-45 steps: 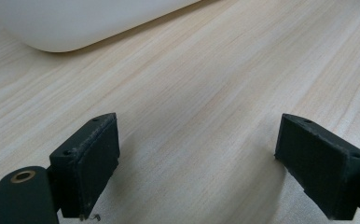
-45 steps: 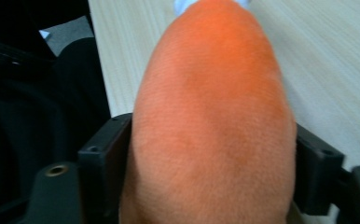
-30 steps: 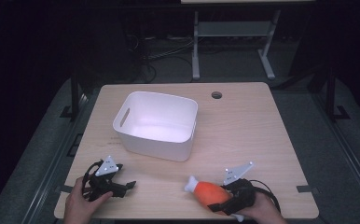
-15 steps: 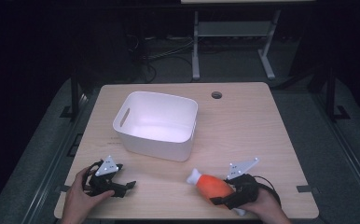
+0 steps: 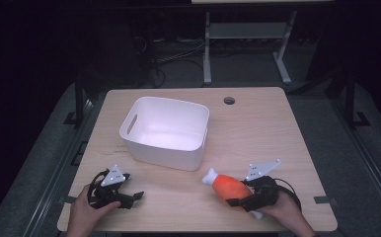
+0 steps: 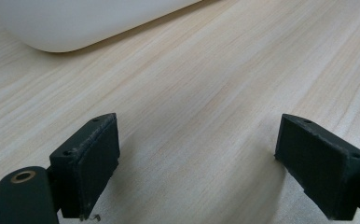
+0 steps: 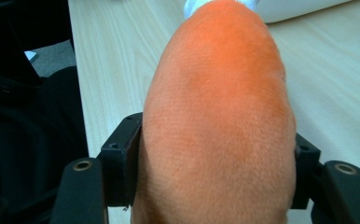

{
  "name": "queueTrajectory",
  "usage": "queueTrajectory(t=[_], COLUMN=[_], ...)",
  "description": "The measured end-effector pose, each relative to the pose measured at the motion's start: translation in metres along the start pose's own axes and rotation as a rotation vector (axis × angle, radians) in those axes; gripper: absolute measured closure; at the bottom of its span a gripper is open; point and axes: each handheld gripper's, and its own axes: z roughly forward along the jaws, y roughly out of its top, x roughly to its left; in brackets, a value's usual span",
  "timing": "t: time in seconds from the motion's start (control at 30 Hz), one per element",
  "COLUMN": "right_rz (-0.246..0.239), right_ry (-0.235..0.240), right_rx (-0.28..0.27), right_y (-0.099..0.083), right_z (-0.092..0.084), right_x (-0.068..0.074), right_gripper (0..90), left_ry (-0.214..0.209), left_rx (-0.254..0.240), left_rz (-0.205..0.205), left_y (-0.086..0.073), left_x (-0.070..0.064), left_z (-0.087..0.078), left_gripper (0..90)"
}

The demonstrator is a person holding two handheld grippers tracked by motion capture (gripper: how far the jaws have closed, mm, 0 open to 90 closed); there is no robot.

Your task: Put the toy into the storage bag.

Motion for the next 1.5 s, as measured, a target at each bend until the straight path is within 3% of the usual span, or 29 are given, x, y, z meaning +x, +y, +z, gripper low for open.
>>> queueTrajectory(t=[0.87,1.5], right_rz=[-0.044,-0.089], right_ry=[-0.019,-0.014], right_rx=[-0.060,-0.098], right_y=[0.027,0.051], right_z=[-0.025,-0.035], right_x=[-0.016,-0.015], right_gripper=[36.0,36.0], left_ry=[-0.001,0.000], left_rx=[-0.002,-0.004], left_rz=[-0.004,-0.005], left_y=[0.000,0.000], left_x=[0.000,0.000], left_z=[0.000,0.000], left_gripper=[12.8,12.8])
